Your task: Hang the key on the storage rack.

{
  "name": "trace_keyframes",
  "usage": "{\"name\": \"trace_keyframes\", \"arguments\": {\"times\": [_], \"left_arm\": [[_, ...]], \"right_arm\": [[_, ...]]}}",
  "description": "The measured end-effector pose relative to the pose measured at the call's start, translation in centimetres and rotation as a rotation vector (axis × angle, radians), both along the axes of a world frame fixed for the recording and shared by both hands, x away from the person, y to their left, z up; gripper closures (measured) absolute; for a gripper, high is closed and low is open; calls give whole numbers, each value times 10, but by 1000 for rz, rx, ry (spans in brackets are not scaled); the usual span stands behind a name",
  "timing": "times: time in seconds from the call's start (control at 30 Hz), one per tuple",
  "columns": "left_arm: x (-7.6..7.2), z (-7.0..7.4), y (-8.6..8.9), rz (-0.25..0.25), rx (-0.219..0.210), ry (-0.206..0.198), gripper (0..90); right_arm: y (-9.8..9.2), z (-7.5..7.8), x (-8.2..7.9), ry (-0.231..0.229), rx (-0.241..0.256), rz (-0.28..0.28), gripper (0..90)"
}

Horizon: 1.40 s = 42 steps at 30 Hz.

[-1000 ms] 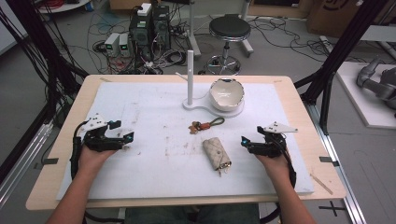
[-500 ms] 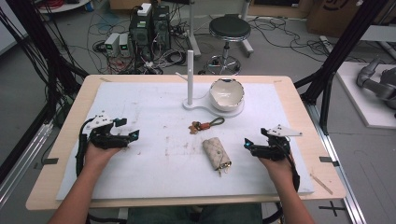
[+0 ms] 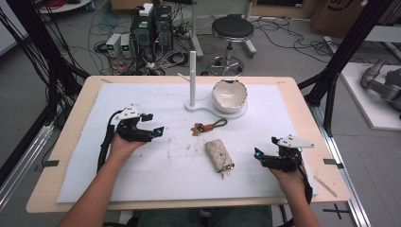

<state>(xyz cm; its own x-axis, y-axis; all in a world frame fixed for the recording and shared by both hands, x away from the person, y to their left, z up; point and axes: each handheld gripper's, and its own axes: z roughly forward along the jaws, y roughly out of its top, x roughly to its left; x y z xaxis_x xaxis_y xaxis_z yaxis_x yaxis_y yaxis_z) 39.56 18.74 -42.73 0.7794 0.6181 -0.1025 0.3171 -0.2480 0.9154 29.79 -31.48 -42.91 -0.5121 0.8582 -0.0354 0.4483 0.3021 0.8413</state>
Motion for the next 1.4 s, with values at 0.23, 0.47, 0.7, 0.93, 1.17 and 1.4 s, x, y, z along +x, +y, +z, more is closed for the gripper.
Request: {"name": "trace_keyframes", "arguments": {"times": [0.23,0.47,0.7,0.93,1.17,1.4], "left_arm": [[11,3,-23,-35,-1,0,202],[16,2,-40,-59,4,4,202],[23,2,-56,-89,4,17,202],[32,-3,-78,-119,32,41,202],[41,-5,-95,-146,64,63,203],[45,-3,-111,-168,108,57,202]], "right_arm": [[-7,-2,-11,6,-10,-9,177],[-13,-5,-17,17,-1,-18,177],[-15,-5,-19,13,-7,-19,177],[-13,-5,-19,12,-11,-17,177],[-14,-5,-18,16,-9,-17,177],[-13,-4,-18,12,-4,-10,177]]}}
